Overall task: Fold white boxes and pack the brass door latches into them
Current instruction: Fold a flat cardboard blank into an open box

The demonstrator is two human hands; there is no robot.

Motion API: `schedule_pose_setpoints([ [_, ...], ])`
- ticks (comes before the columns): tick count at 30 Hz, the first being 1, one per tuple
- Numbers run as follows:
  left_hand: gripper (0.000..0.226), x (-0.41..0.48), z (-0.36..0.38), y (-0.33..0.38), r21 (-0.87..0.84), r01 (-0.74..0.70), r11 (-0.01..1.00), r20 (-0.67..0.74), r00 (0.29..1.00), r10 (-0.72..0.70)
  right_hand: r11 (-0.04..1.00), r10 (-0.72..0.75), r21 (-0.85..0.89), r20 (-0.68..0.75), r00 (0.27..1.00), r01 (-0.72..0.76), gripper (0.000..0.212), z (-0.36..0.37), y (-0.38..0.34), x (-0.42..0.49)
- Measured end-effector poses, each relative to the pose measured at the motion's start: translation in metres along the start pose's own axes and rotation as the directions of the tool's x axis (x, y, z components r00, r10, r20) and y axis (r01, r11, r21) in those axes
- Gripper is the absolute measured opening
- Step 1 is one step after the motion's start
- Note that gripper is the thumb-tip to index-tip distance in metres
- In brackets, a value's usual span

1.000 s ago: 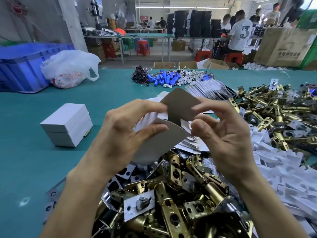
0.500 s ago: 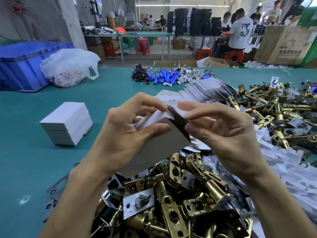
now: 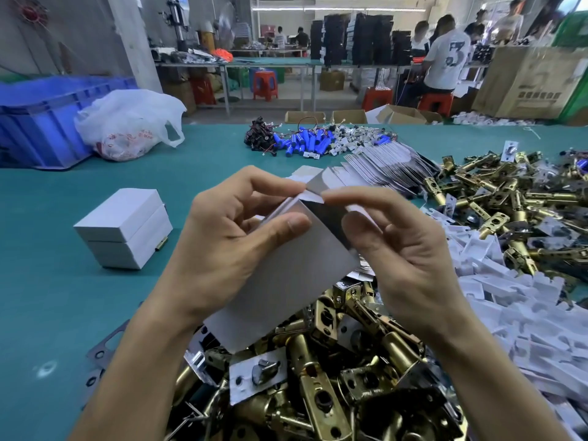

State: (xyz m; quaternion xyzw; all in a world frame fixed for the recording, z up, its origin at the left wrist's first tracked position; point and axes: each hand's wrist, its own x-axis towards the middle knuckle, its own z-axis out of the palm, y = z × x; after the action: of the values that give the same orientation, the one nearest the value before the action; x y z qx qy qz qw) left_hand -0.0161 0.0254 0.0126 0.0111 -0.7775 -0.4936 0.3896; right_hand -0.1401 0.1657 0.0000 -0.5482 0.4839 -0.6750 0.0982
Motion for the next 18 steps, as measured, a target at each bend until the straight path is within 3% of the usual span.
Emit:
schedule_pose_setpoints([
  [2, 0.021, -0.0002, -0.0001, -0.0006, -0.012, 0.016, 1.000, -0.004, 1.000, -0.016, 0.998, -0.007, 0.069, 0.019, 1.000, 0.006, 0.021, 0.0005, -0.0016, 0.0008],
  [5, 0.020, -0.0006, 0.0010, -0.0021, -0.003, 0.028, 1.000, -0.008, 1.000, -0.028, 0.990, 0.094, 0.110, -0.006, 0.996, -0.093, 0.032, -0.0009, -0.0021, 0.0004],
  [11, 0.020, -0.0002, 0.0027, -0.0046, 0.018, 0.041, 0.999, -0.002, 0.999, -0.040, 0.983, 0.143, 0.139, -0.135, 0.981, -0.124, 0.019, -0.0009, -0.0027, 0.0003],
  [18, 0.021, 0.0002, 0.0026, -0.0059, 0.049, 0.052, 0.997, -0.017, 0.999, -0.051, 0.989, 0.134, 0.092, -0.186, 0.973, -0.119, 0.009, 0.0022, -0.0027, 0.0004],
])
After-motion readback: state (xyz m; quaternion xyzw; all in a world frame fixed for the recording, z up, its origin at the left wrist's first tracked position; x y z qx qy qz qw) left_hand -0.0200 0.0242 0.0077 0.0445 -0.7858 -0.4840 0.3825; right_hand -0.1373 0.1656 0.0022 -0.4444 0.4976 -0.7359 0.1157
